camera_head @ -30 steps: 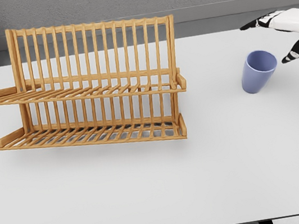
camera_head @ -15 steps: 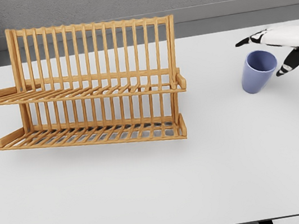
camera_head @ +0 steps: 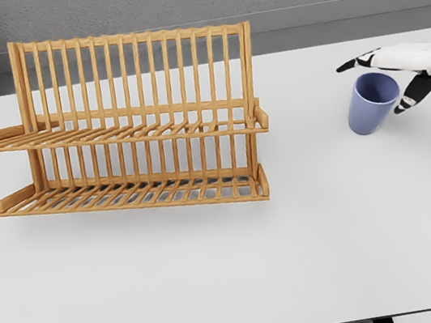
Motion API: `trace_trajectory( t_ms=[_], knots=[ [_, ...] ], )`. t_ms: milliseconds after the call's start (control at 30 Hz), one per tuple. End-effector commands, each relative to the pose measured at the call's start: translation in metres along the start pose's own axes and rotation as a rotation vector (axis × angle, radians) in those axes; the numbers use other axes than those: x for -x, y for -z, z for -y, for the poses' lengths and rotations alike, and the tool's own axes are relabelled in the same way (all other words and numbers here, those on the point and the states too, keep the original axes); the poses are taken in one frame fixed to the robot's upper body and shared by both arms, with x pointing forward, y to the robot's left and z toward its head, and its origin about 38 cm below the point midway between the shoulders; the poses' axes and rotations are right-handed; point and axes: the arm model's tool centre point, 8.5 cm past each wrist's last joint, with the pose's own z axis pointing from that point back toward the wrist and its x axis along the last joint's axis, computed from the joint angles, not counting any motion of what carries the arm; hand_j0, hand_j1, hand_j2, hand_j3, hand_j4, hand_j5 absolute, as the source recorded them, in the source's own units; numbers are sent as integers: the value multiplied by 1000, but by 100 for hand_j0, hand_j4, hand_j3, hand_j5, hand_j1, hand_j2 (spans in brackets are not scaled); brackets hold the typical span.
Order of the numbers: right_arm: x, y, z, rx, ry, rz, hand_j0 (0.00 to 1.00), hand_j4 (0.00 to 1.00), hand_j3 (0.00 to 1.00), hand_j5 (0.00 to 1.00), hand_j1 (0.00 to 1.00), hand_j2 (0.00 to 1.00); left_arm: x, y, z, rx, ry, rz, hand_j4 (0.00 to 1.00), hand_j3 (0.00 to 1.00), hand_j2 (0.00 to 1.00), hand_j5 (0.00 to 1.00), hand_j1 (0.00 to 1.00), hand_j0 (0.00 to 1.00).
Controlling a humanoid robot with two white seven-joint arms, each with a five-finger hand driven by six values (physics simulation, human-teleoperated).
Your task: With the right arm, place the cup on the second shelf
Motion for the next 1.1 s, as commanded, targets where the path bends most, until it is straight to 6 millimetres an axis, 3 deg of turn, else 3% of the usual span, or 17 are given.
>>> trace_trajectory(
  t_ms=[0,300,333,433,1067],
  knots=[
    [1,3,-5,-13,11,-1,100,100,100,100,100,100,0,0,0,1,0,0,100,100,100,100,100,100],
    [4,3,-8,-23,14,-9,100,100,100,100,100,100,0,0,0,1,0,0,100,100,100,100,100,100],
    [4,3,-8,-23,13,-7,88,88,88,88,88,88,0,0,0,1,0,0,100,100,100,100,100,100],
    [3,4,-8,-22,9,-1,71,71,71,71,71,71,0,0,0,0,0,-1,100,100,100,100,100,100],
    [0,0,-2,-9,-12,9,62,62,62,62,62,62,0,0,0,1,0,0,100,100,100,100,100,100]
  ],
)
